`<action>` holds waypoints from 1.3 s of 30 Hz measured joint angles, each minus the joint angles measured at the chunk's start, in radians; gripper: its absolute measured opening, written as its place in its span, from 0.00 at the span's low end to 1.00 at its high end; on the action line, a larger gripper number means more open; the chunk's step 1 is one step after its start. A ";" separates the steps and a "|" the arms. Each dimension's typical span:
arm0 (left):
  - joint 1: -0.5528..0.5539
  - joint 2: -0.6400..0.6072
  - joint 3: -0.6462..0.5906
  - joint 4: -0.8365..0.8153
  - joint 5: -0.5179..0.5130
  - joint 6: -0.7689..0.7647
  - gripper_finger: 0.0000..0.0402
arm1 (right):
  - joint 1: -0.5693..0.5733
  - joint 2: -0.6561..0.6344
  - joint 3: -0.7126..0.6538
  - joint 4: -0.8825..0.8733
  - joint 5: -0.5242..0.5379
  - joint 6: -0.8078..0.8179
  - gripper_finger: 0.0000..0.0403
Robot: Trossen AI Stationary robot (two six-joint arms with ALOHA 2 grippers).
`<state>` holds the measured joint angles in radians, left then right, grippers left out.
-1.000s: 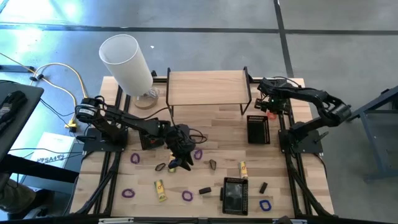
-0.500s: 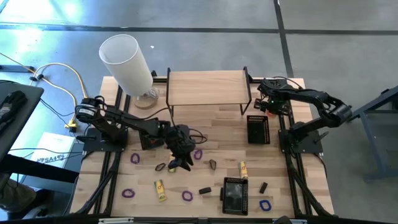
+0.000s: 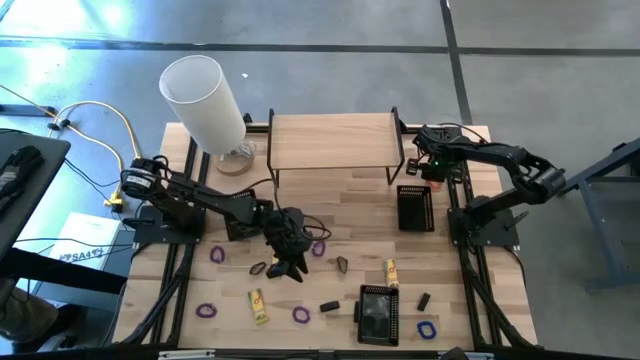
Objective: Pick & Place Office Desk Supplies
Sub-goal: Put the orange spiral keychain into the top left bin
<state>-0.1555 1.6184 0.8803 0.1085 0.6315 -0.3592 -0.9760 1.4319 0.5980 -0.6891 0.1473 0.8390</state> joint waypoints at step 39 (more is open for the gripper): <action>-0.003 -0.007 0.000 -0.025 -0.054 0.055 0.43 | 0.557 -0.888 -0.001 0.068 0.217 -0.273 0.01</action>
<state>-0.1585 1.6115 0.8803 0.0831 0.5772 -0.3042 -0.4190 0.5440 0.5968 -0.6208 0.3647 0.5663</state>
